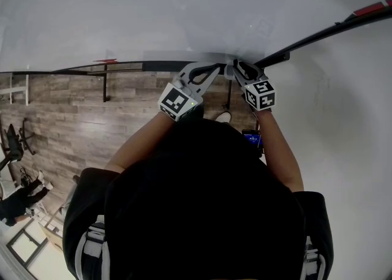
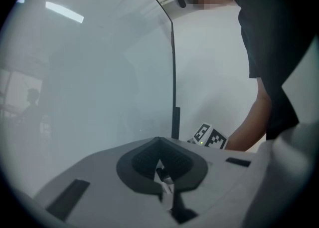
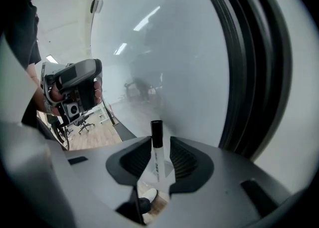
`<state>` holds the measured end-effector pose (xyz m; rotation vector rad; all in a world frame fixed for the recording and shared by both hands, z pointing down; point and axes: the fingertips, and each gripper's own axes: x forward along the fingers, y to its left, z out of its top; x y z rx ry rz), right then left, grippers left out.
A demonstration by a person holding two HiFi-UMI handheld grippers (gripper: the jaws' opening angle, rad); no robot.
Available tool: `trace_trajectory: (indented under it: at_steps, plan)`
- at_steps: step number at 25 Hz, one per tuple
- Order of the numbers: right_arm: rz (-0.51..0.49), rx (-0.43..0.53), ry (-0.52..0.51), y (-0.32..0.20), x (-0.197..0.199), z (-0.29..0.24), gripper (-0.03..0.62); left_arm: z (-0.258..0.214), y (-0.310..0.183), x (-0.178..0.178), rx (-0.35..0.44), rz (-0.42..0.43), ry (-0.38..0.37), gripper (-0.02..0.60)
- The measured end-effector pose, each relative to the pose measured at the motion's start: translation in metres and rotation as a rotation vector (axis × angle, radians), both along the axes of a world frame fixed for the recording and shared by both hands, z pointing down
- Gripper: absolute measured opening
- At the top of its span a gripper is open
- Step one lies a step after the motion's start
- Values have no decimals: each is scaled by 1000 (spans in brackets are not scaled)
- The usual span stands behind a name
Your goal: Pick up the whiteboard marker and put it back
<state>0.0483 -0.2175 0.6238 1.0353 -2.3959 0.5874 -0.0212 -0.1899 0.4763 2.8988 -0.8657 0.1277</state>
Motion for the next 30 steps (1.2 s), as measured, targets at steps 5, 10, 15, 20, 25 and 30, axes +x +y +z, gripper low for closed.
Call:
trace_trajectory:
  at_steps: [5, 10, 15, 20, 25, 30]
  plan:
    - [1, 0, -18, 5, 5, -6, 115, 1, -1, -1, 1, -11, -9, 3]
    - [10, 21, -47, 10, 12, -22, 117, -2, -2, 1, -1, -18, -8, 3]
    - [17, 62, -110, 13, 16, -52, 103, -1, -2, 3, -3, -42, -38, 3]
    - [-7, 140, -161, 21, 12, -97, 92, -11, 2, 5, -3, -57, -28, 3]
    - [-32, 230, -200, 27, 13, -142, 72, -29, 2, 8, 21, -78, -11, 3]
    - [-55, 311, -214, 34, 16, -176, 60, -51, 5, 18, 50, -72, 9, 3]
